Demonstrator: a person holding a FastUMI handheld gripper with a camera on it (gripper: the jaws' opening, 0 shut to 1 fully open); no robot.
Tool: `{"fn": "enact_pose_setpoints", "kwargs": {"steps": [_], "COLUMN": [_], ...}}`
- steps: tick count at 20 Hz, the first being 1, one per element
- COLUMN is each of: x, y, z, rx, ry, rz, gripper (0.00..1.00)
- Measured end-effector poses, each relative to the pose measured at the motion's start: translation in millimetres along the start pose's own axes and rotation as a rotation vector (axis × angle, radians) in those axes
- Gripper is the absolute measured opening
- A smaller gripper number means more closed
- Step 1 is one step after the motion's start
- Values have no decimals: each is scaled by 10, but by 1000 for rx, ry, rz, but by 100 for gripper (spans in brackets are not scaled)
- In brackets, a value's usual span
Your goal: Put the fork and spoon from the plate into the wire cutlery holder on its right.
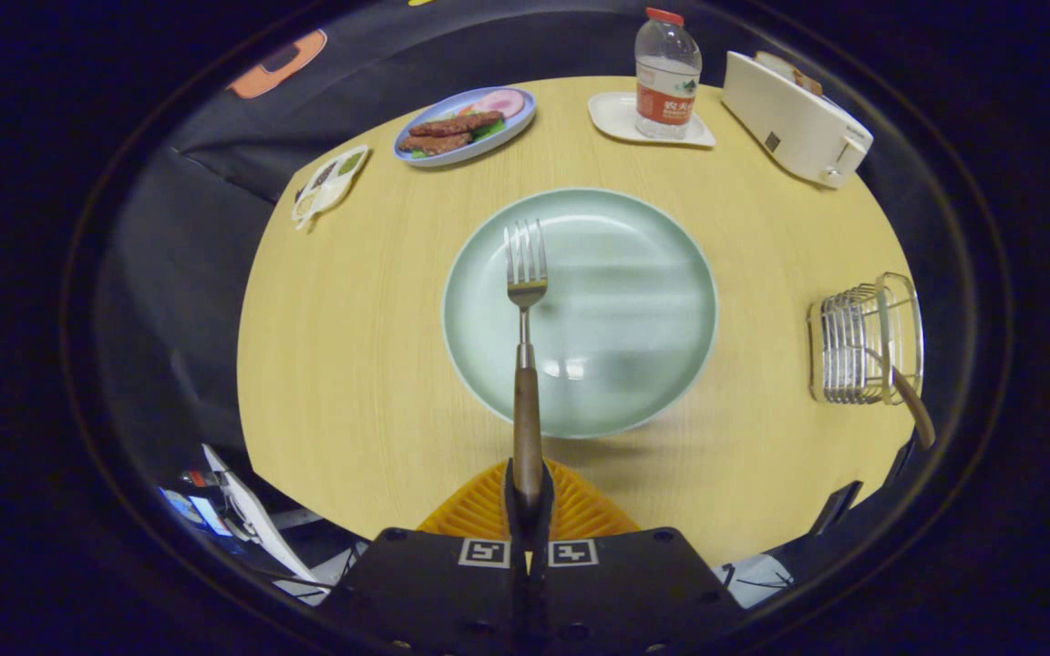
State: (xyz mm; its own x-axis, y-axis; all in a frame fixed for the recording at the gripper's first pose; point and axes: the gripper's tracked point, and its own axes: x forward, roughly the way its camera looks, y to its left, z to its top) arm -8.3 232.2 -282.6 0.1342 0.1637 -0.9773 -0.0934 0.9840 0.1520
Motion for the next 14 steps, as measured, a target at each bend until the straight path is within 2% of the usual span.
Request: {"fn": "enact_pose_setpoints", "kwargs": {"steps": [7, 14], "x": [-849, -1535], "y": [-522, -1583], "z": [200, 274], "rx": [-8, 23], "ry": [-52, -93], "rz": [6, -54], "gripper": [0, 0]}}
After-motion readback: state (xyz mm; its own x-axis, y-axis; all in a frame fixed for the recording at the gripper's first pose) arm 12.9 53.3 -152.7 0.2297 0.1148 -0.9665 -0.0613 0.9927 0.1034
